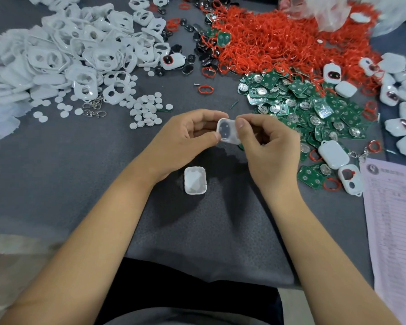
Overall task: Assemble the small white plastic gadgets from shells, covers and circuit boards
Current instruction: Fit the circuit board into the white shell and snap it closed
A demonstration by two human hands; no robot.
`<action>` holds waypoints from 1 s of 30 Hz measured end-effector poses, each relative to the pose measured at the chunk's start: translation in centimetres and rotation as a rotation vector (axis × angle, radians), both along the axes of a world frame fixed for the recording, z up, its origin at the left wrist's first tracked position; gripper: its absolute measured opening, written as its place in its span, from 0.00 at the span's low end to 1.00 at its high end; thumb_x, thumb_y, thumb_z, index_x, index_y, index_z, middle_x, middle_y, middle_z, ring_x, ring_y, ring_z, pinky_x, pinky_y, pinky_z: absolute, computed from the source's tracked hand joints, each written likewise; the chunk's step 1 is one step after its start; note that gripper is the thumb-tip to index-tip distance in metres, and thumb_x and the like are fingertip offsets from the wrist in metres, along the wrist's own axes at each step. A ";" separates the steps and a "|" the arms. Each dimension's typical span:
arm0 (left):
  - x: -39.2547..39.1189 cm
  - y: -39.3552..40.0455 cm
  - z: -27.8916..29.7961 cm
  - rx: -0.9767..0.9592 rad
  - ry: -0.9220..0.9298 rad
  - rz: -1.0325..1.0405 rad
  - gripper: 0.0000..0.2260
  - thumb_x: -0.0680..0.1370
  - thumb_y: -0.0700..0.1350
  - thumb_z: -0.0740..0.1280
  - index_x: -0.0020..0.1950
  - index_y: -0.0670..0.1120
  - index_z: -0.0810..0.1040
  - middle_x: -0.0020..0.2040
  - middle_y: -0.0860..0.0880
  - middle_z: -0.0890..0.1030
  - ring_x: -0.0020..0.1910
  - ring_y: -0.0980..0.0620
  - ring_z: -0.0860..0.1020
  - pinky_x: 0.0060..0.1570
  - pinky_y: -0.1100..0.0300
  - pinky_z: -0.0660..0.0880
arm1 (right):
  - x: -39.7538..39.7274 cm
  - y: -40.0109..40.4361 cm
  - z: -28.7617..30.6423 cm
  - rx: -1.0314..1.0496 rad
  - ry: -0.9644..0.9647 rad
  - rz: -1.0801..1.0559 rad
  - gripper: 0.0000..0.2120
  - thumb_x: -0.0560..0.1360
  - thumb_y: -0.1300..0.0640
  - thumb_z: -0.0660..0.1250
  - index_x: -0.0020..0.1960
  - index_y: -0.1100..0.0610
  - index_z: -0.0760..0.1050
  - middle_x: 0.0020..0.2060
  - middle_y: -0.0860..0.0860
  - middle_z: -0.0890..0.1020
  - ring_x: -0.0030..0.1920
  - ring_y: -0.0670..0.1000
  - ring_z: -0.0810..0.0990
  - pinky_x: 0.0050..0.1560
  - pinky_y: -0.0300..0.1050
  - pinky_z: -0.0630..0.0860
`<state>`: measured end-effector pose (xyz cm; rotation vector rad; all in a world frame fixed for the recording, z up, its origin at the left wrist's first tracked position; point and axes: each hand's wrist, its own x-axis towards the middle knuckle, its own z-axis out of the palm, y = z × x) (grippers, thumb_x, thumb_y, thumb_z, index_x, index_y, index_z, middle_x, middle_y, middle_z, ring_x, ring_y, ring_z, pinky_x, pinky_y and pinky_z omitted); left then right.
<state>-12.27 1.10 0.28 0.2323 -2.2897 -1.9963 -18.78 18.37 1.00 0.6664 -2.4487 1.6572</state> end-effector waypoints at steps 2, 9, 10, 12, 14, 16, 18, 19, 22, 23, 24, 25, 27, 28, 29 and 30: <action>0.0 0.0 -0.1 0.001 0.004 0.000 0.15 0.82 0.33 0.68 0.68 0.43 0.79 0.59 0.49 0.86 0.59 0.56 0.83 0.58 0.65 0.77 | 0.0 0.0 0.0 -0.002 -0.011 0.006 0.04 0.80 0.58 0.72 0.50 0.50 0.83 0.38 0.40 0.83 0.34 0.45 0.78 0.37 0.36 0.72; -0.1 -0.1 -0.3 0.029 0.016 0.004 0.16 0.82 0.33 0.68 0.69 0.43 0.78 0.60 0.48 0.86 0.60 0.53 0.83 0.60 0.62 0.77 | 0.3 -0.1 0.0 -0.004 -0.020 0.031 0.07 0.79 0.58 0.73 0.56 0.55 0.84 0.40 0.44 0.84 0.35 0.53 0.78 0.37 0.36 0.73; -0.1 -0.1 -0.3 0.034 0.018 0.005 0.16 0.82 0.33 0.68 0.69 0.43 0.78 0.60 0.48 0.86 0.60 0.53 0.83 0.60 0.62 0.77 | 0.3 -0.1 -0.1 -0.006 -0.030 0.030 0.07 0.78 0.59 0.73 0.57 0.55 0.83 0.40 0.45 0.85 0.35 0.54 0.79 0.37 0.39 0.75; -0.1 -0.1 -0.3 0.041 0.024 0.011 0.16 0.82 0.33 0.67 0.69 0.42 0.78 0.59 0.47 0.86 0.59 0.54 0.83 0.59 0.63 0.77 | 0.2 -0.1 -0.2 -0.006 -0.037 0.019 0.07 0.78 0.58 0.74 0.56 0.54 0.83 0.41 0.45 0.86 0.37 0.53 0.82 0.41 0.46 0.79; 0.0 -0.1 -0.3 0.037 0.031 0.013 0.16 0.82 0.33 0.67 0.69 0.42 0.78 0.59 0.48 0.86 0.59 0.55 0.83 0.58 0.63 0.77 | 0.2 0.0 -0.3 -0.001 -0.012 0.006 0.06 0.77 0.58 0.75 0.53 0.54 0.83 0.41 0.44 0.86 0.39 0.49 0.83 0.42 0.46 0.79; -0.1 0.0 -0.3 0.041 0.035 0.016 0.16 0.82 0.32 0.67 0.69 0.42 0.78 0.59 0.48 0.86 0.59 0.54 0.83 0.58 0.63 0.77 | 0.2 0.0 -0.4 0.013 0.034 0.000 0.05 0.76 0.58 0.75 0.51 0.52 0.83 0.41 0.42 0.85 0.38 0.44 0.82 0.39 0.40 0.75; -0.1 0.0 -0.3 0.053 0.039 0.019 0.16 0.82 0.32 0.67 0.68 0.41 0.78 0.60 0.47 0.86 0.60 0.54 0.83 0.59 0.63 0.77 | 0.2 0.0 -0.5 0.033 0.076 -0.011 0.05 0.76 0.59 0.75 0.50 0.51 0.83 0.40 0.41 0.83 0.37 0.40 0.78 0.39 0.35 0.69; -0.1 0.0 -0.3 0.058 0.041 0.018 0.15 0.82 0.32 0.67 0.68 0.42 0.78 0.60 0.47 0.86 0.60 0.54 0.83 0.59 0.62 0.77 | 0.2 0.0 -0.5 0.041 0.089 -0.017 0.05 0.75 0.59 0.75 0.50 0.51 0.83 0.41 0.42 0.82 0.37 0.40 0.77 0.40 0.34 0.68; 0.0 0.1 -0.2 0.064 0.041 0.008 0.16 0.82 0.32 0.66 0.68 0.42 0.78 0.60 0.47 0.86 0.60 0.54 0.83 0.60 0.61 0.78 | 0.1 0.0 -0.6 0.057 0.102 -0.027 0.05 0.75 0.58 0.75 0.50 0.50 0.83 0.40 0.43 0.79 0.39 0.41 0.75 0.42 0.34 0.68; 0.0 0.1 -0.1 0.064 0.039 0.004 0.16 0.82 0.31 0.66 0.69 0.41 0.78 0.60 0.46 0.85 0.60 0.54 0.83 0.60 0.61 0.78 | 0.1 0.0 -0.5 0.060 0.105 -0.030 0.05 0.75 0.58 0.75 0.50 0.50 0.83 0.40 0.44 0.78 0.39 0.42 0.75 0.42 0.35 0.68; 0.0 0.1 -0.1 0.065 0.037 0.002 0.16 0.82 0.31 0.66 0.69 0.41 0.77 0.60 0.46 0.85 0.60 0.54 0.83 0.60 0.61 0.78 | 0.1 -0.1 -0.5 0.063 0.102 -0.033 0.06 0.75 0.57 0.76 0.51 0.50 0.83 0.40 0.44 0.78 0.39 0.42 0.74 0.42 0.37 0.68; 0.0 0.1 -0.1 0.066 0.037 0.002 0.16 0.82 0.31 0.65 0.69 0.41 0.77 0.61 0.45 0.85 0.60 0.54 0.83 0.60 0.61 0.78 | 0.1 -0.1 -0.5 0.061 0.091 -0.033 0.06 0.75 0.56 0.76 0.52 0.51 0.83 0.40 0.44 0.77 0.38 0.42 0.73 0.42 0.38 0.68; 0.0 0.2 -0.1 0.075 0.041 0.005 0.16 0.82 0.30 0.65 0.69 0.41 0.77 0.60 0.45 0.85 0.59 0.55 0.83 0.59 0.62 0.78 | 0.1 -0.1 -0.5 0.044 0.039 -0.029 0.09 0.76 0.55 0.76 0.56 0.52 0.82 0.40 0.46 0.78 0.37 0.43 0.72 0.41 0.39 0.69; 0.0 0.1 0.0 0.084 0.043 0.008 0.16 0.82 0.31 0.65 0.68 0.42 0.78 0.60 0.46 0.85 0.59 0.55 0.82 0.58 0.63 0.77 | 0.0 -0.2 -0.4 0.031 0.008 -0.027 0.11 0.77 0.54 0.76 0.58 0.53 0.81 0.41 0.48 0.78 0.36 0.45 0.72 0.41 0.39 0.69; 0.1 0.1 0.0 0.095 0.044 0.011 0.16 0.82 0.31 0.65 0.68 0.42 0.78 0.60 0.46 0.85 0.59 0.55 0.82 0.58 0.62 0.78 | 0.0 -0.2 -0.3 0.013 -0.019 -0.025 0.12 0.77 0.54 0.75 0.60 0.53 0.80 0.42 0.50 0.79 0.35 0.46 0.73 0.40 0.39 0.70; 0.0 0.1 0.0 0.106 0.042 0.015 0.16 0.82 0.32 0.65 0.68 0.43 0.78 0.61 0.46 0.85 0.60 0.54 0.82 0.59 0.61 0.78 | -0.1 -0.2 -0.2 -0.009 -0.045 -0.020 0.12 0.78 0.54 0.74 0.61 0.54 0.79 0.43 0.51 0.79 0.35 0.46 0.73 0.40 0.37 0.71</action>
